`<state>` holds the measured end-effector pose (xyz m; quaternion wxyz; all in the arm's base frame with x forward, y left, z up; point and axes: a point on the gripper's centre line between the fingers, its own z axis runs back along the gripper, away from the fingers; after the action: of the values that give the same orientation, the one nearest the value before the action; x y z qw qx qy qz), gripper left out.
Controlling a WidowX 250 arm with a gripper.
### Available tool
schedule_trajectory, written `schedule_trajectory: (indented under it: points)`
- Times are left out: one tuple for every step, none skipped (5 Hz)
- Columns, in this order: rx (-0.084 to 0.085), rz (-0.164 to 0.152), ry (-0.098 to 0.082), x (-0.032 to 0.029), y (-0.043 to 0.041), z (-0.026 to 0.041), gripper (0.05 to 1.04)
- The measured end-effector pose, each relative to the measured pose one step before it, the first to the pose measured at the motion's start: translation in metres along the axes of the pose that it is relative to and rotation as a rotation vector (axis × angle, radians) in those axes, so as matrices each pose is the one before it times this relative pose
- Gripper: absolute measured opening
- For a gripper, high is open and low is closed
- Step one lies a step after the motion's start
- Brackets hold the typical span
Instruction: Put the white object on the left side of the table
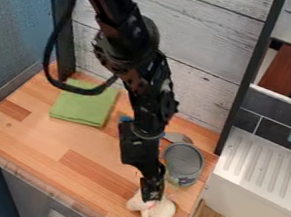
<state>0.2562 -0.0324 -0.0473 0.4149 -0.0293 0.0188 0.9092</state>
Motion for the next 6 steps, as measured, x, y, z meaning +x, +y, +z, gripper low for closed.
schedule_trajectory:
  points:
    - [0.0172, 0.002, -0.0188, 0.00038, 0.0059, -0.01003, 1.0]
    - [0.01, -0.0256, -0.0425, 0.00078, 0.00137, -0.0141, 1.0]
    - [0.0121, 0.0018, -0.0295, -0.00029, -0.00219, -0.0126, 0.962]
    - [0.0122, -0.0006, -0.0074, -0.0024, -0.00047, -0.00693, 0.736]
    - [-0.0057, -0.0014, 0.0052, -0.00005, -0.0002, -0.00049, 0.599]
    - [0.006, -0.005, -0.0025, 0.00214, 0.00201, -0.00014, 0.574]
